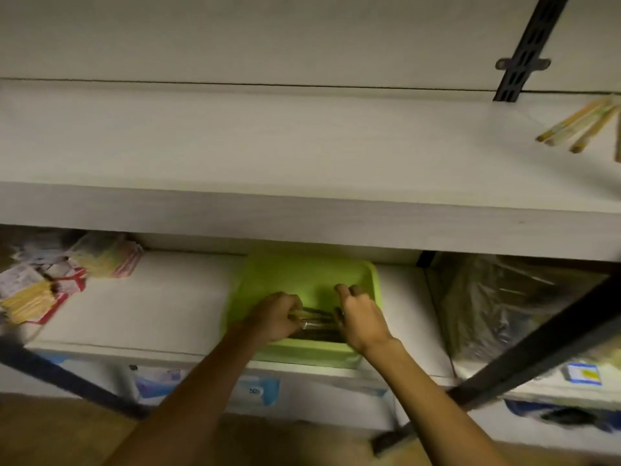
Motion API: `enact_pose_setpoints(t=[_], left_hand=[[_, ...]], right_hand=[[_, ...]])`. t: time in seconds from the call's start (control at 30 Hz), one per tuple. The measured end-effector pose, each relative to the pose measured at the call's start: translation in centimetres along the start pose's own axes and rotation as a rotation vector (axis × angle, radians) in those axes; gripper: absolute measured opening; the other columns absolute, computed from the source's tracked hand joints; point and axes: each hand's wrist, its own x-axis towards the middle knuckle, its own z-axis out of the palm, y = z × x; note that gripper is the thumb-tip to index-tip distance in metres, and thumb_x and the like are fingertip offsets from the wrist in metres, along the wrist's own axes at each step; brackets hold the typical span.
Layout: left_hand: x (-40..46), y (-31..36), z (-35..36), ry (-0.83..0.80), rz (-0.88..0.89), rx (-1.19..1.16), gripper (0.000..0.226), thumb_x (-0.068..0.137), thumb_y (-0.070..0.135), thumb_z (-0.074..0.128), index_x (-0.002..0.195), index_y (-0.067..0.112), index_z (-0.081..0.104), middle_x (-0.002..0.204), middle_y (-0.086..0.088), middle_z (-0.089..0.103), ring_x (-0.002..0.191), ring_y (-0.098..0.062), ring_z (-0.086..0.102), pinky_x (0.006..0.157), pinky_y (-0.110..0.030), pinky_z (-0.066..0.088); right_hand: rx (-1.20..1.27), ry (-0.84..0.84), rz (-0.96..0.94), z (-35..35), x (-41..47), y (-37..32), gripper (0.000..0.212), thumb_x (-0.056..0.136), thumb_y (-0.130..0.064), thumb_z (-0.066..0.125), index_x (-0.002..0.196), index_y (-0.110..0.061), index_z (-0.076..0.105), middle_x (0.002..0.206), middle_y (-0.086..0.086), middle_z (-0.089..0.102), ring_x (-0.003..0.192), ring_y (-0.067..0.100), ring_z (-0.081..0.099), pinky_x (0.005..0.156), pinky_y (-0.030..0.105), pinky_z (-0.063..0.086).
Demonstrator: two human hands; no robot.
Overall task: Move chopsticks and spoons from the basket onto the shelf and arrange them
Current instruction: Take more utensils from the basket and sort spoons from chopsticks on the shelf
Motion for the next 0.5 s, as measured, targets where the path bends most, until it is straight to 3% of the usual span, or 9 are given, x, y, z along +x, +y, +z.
enact_pose_setpoints(t=[0.13, 0.3, 0.5], left_hand=[[0.3, -1.9, 0.7, -0.103, 0.135, 0.085, 0.028, 0.076, 0.038, 0.070, 0.102, 0.028, 0.067, 0.110, 0.006, 0.064, 0.102, -0.016, 0.061, 0.084, -0.028, 0.050], [-1.3, -5.3, 1.9, -0.113, 0.235, 0.311, 0.051, 0.081, 0.047, 0.064, 0.126, 0.030, 0.050, 0.133, 0.002, 0.044, 0.123, -0.021, 0.043, 0.102, -0.033, 0.035], [-2.3, -6.4, 3.3, -0.047, 0.221, 0.335, 0.070, 0.081, 0.051, 0.061, 0.142, 0.032, 0.031, 0.137, -0.002, 0.038, 0.129, -0.026, 0.036, 0.108, -0.041, 0.030]], right_hand=[[-0.118, -0.035, 0.047, 1.0, -0.7, -1.0, 0.053, 0.092, -0.019, 0.054, 0.142, -0.015, 0.035, 0.131, 0.015, 0.048, 0.116, 0.035, 0.051, 0.091, 0.040, 0.046], [-0.145, -0.109, 0.066, 2.9, -1.6, -2.3, 0.056, 0.093, -0.029, 0.053, 0.143, -0.018, 0.032, 0.138, 0.014, 0.041, 0.128, 0.033, 0.039, 0.097, 0.043, 0.043], [-0.265, -0.090, -0.075, 4.8, -0.5, -3.1, 0.065, 0.089, -0.041, 0.057, 0.145, -0.024, 0.028, 0.148, 0.012, 0.033, 0.136, 0.031, 0.031, 0.109, 0.046, 0.031]])
